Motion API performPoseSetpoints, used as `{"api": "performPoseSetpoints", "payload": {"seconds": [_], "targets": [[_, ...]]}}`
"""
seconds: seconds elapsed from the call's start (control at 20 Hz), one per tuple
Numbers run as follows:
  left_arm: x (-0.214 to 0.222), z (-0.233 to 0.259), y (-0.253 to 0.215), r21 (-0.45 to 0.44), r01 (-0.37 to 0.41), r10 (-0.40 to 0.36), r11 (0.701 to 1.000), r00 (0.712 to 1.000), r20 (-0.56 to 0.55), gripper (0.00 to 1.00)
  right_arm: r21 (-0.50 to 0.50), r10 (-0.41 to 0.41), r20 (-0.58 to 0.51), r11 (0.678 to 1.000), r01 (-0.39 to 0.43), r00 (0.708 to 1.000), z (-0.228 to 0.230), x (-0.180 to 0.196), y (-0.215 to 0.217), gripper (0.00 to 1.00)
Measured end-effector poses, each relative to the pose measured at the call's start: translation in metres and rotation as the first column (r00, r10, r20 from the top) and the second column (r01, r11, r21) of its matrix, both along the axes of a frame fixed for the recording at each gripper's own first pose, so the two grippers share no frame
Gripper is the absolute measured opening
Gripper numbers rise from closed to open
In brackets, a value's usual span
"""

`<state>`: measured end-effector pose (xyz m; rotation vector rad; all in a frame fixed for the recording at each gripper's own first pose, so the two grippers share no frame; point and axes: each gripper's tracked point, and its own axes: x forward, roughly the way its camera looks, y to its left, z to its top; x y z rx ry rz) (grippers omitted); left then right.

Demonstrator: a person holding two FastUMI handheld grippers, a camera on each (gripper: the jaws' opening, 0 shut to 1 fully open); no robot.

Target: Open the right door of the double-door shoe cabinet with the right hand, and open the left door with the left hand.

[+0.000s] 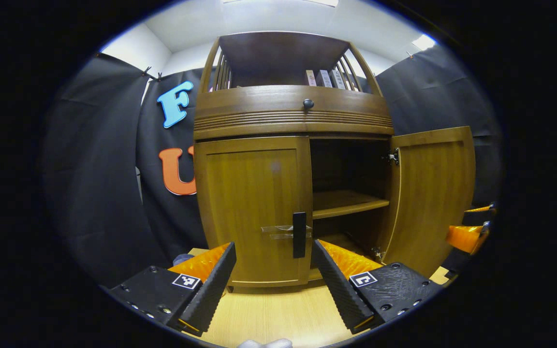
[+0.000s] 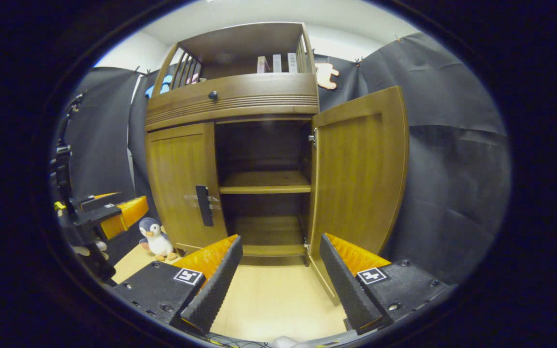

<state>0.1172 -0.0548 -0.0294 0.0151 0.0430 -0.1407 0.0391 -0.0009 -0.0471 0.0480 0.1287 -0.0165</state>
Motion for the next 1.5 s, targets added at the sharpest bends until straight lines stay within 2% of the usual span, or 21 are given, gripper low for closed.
{"api": "performPoseSetpoints", "payload": {"seconds": [0.2,0.25,0.3,0.45,0.5,0.55,0.75,0.8,0.85,0.9,1.0,1.1,1.15,1.2,1.3,1.4,1.45,1.5], "targets": [[0.054,-0.005,-0.023,-0.012,0.019,-0.019,1.000,0.999,0.032,0.96,-0.011,-0.050,0.006,0.999,0.051,0.999,0.010,-0.002,-0.017,1.00],[0.068,-0.008,-0.029,-0.012,0.025,-0.025,1.000,0.999,0.031,1.00,-0.016,-0.064,0.002,0.998,0.064,0.998,0.010,-0.003,-0.021,1.00],[0.081,-0.012,-0.035,-0.013,0.028,-0.027,1.000,0.999,0.037,0.96,-0.018,-0.075,-0.005,0.997,0.075,0.997,0.008,-0.004,-0.025,1.00],[0.115,-0.025,-0.049,0.000,0.026,-0.026,1.000,0.999,0.031,0.96,-0.015,-0.099,-0.032,0.995,0.099,0.995,-0.002,-0.008,-0.030,1.00],[0.125,-0.029,-0.054,0.004,0.028,-0.028,1.000,0.999,0.030,1.00,-0.014,-0.102,-0.044,0.995,0.101,0.994,-0.005,-0.010,-0.030,1.00],[0.134,-0.032,-0.059,0.007,0.034,-0.034,0.999,0.999,0.034,0.95,-0.019,-0.106,-0.057,0.994,0.105,0.993,-0.009,-0.009,-0.029,1.00],[0.159,-0.046,-0.074,0.033,0.041,-0.042,0.999,0.999,0.018,0.94,-0.032,-0.114,-0.082,0.993,0.112,0.990,-0.019,-0.013,-0.031,1.00],[0.163,-0.050,-0.075,0.038,0.041,-0.041,0.998,0.999,0.015,0.94,-0.030,-0.114,-0.089,0.993,0.112,0.989,-0.021,-0.012,-0.032,1.00],[0.169,-0.054,-0.075,0.046,0.033,-0.033,0.998,0.999,0.008,1.00,-0.026,-0.114,-0.093,0.993,0.112,0.989,-0.023,-0.011,-0.032,1.00],[0.172,-0.058,-0.076,0.047,0.032,-0.031,0.998,1.000,-0.002,0.77,-0.021,-0.110,-0.100,0.994,0.108,0.989,-0.024,-0.011,-0.031,1.00],[0.178,-0.066,-0.079,0.054,0.028,-0.027,0.998,0.999,-0.024,0.60,-0.016,-0.107,-0.107,0.994,0.106,0.988,-0.026,-0.011,-0.032,1.00],[0.179,-0.069,-0.081,0.065,0.045,-0.043,0.997,0.999,-0.027,0.64,-0.012,-0.100,-0.111,0.995,0.100,0.989,-0.027,-0.010,-0.032,1.00],[0.182,-0.069,-0.074,0.081,0.017,-0.016,0.997,1.000,-0.016,0.64,-0.014,-0.099,-0.113,0.995,0.098,0.989,-0.027,-0.010,-0.032,1.00],[0.180,-0.069,-0.073,0.084,0.020,-0.019,0.996,1.000,-0.011,0.41,-0.014,-0.098,-0.112,0.995,0.097,0.989,-0.027,-0.010,-0.032,1.00],[0.183,-0.069,-0.073,0.085,0.022,-0.021,0.996,1.000,-0.008,0.58,-0.007,-0.097,-0.116,0.995,0.097,0.989,-0.027,-0.009,-0.032,1.00],[0.182,-0.068,-0.074,0.068,0.022,-0.021,0.997,1.000,-0.003,0.25,-0.003,-0.096,-0.123,0.995,0.096,0.988,-0.028,-0.009,-0.033,1.00],[0.183,-0.068,-0.075,0.064,0.025,-0.025,0.998,1.000,-0.004,0.24,-0.001,-0.095,-0.125,0.995,0.096,0.988,-0.028,-0.009,-0.033,1.00],[0.184,-0.069,-0.074,0.048,0.022,-0.022,0.999,1.000,-0.009,0.33,0.001,-0.095,-0.127,0.995,0.096,0.987,-0.029,-0.010,-0.033,1.00]]}}
